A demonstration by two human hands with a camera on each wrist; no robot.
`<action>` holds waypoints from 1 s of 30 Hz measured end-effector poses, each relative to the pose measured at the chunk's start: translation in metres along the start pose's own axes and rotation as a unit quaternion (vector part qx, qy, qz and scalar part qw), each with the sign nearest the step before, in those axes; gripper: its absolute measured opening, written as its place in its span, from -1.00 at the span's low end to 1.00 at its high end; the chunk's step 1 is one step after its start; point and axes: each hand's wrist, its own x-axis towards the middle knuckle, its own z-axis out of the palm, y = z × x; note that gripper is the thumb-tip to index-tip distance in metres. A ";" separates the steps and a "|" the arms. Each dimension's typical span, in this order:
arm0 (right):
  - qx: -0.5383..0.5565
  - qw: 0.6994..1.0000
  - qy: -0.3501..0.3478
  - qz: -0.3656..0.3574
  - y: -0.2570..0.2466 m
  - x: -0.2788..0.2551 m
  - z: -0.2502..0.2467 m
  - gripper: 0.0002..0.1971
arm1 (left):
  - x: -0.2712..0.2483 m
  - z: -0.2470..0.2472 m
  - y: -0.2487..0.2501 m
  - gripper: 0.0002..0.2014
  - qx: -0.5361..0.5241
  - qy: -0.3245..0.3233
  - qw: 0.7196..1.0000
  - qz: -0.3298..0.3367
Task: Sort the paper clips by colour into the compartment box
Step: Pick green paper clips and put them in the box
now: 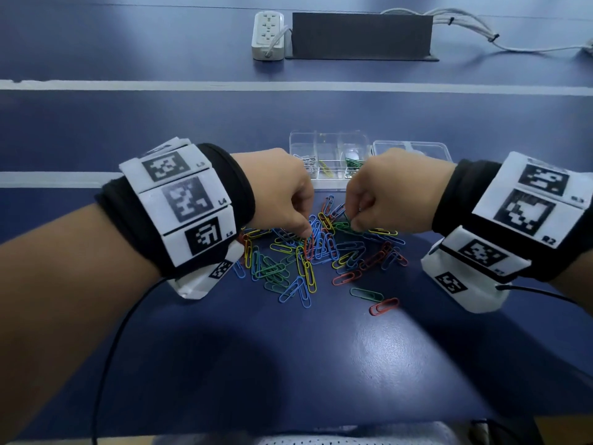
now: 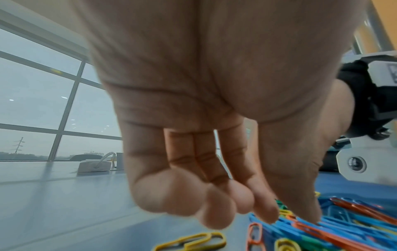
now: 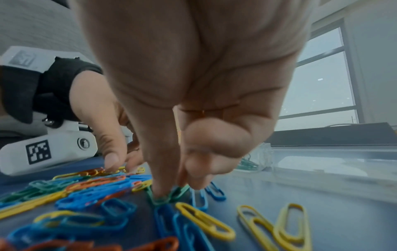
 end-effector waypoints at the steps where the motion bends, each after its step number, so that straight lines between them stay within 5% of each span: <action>1: 0.001 1.000 -0.002 0.004 0.000 -0.001 0.001 -0.89 | 0.001 0.000 0.002 -0.78 0.006 0.000 1.000 0.003; 6: -0.015 1.000 0.024 -0.004 -0.002 -0.001 0.003 -0.86 | 0.003 0.001 0.010 -0.91 0.014 -0.001 1.000 0.011; 11: -0.012 0.999 0.032 -0.008 0.000 -0.004 0.004 -0.90 | 0.002 -0.001 0.001 -0.81 0.008 0.026 1.000 -0.007; 14: 0.021 0.999 0.044 -0.003 0.002 -0.004 0.001 -0.93 | 0.000 -0.002 0.003 -0.95 0.018 0.016 1.000 -0.008; 21: 0.048 0.996 0.073 0.004 0.002 -0.005 -0.002 -0.73 | 0.006 0.003 0.011 -0.83 0.035 0.026 0.999 0.005; 30: 0.021 0.998 0.065 -0.015 -0.003 -0.006 0.004 -0.85 | 0.002 -0.001 -0.001 -0.87 0.035 0.040 0.998 -0.025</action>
